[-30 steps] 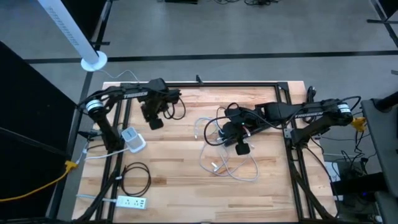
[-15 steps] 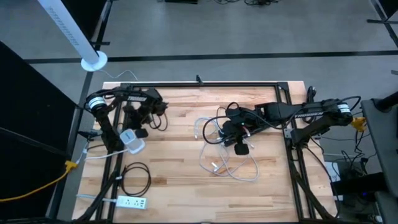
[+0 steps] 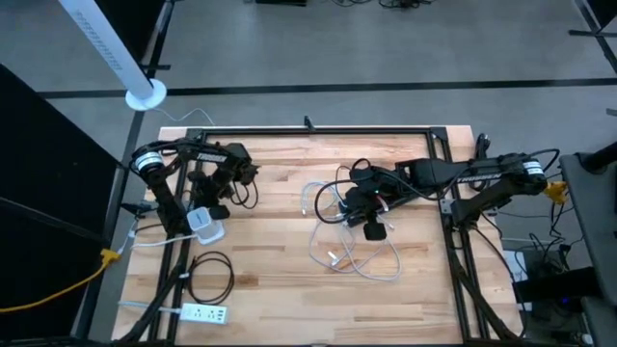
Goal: Insert USB
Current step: Insert the white charger cable into the top white outlet extension
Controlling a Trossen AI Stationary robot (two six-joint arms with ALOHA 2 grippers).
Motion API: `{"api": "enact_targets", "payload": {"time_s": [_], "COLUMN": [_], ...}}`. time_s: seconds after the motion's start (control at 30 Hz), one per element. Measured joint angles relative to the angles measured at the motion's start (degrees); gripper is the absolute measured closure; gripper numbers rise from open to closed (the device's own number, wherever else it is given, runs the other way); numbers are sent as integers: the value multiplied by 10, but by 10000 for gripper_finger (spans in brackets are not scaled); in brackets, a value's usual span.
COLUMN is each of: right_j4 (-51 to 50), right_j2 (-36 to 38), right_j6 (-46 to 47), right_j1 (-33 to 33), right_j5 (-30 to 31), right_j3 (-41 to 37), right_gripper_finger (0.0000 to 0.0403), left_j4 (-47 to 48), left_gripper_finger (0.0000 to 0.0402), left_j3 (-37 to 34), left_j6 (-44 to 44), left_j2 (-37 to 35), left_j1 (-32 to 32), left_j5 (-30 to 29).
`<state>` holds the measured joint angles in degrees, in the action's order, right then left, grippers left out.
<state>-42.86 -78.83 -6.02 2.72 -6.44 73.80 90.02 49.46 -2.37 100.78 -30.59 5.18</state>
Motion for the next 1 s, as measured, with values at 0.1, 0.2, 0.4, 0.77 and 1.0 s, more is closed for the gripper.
{"api": "enact_targets", "payload": {"time_s": [0.1,0.2,0.4,0.77,1.0], "right_j4": [-1,-1,-1,-1,-1], "right_j2": [0,0,0,0,0], "right_j6": [0,-1,-7,-12,-12], "right_j1": [0,0,-1,-1,-1], "right_j5": [0,0,0,0,0], "right_j3": [0,0,0,0,0], "right_gripper_finger": [403,403,403,403,403], "left_j4": [0,-2,-28,-88,-98], "left_gripper_finger": [402,402,402,402,402], "left_j3": [0,4,15,25,26], "left_j6": [0,5,-3,-7,-18], "left_j2": [0,-1,-1,26,55], "left_j1": [34,73,97,86,92], "left_j5": [34,46,43,-67,-59]}}
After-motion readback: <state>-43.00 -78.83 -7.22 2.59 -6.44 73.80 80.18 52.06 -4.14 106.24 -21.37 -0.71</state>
